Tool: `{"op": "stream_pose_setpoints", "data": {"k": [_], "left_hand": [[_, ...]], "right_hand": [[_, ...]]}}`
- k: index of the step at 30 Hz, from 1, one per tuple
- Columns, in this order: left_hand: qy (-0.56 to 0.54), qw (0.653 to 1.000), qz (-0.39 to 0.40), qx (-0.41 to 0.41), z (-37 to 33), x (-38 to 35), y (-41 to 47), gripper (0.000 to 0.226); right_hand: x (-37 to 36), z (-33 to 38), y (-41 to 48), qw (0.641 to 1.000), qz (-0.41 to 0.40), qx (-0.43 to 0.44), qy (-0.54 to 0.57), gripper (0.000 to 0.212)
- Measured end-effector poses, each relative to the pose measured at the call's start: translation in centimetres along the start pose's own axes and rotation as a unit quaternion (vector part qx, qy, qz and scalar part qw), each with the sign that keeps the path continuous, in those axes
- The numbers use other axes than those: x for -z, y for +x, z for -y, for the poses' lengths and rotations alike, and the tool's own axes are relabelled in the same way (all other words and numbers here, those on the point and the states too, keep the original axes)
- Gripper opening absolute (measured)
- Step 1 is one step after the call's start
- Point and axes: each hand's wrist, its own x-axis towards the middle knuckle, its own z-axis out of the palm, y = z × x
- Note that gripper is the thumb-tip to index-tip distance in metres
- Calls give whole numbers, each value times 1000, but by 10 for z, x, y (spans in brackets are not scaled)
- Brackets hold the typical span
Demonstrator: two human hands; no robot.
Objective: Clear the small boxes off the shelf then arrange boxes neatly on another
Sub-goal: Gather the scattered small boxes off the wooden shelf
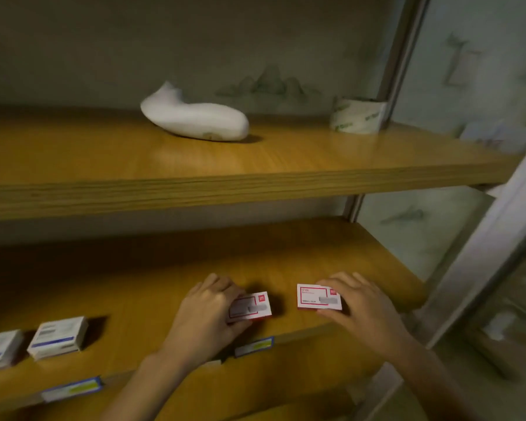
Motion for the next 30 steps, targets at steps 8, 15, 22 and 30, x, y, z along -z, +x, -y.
{"op": "stream_pose_setpoints", "data": {"k": [8,15,22,30], "left_hand": [[39,995,38,81,-33,-33,33,48],[55,988,71,124,-37,-41,33,53],[101,981,-18,166,-43,-10,0,58],[227,915,-73,324,-33,46,-103,45]], "right_hand": [[-14,-50,34,993,89,70,40,48],[-14,-60,40,984,156,81,20,54],[4,-25,53,982,101,160,28,56],[-8,89,61,928,84,355,80,50]]}}
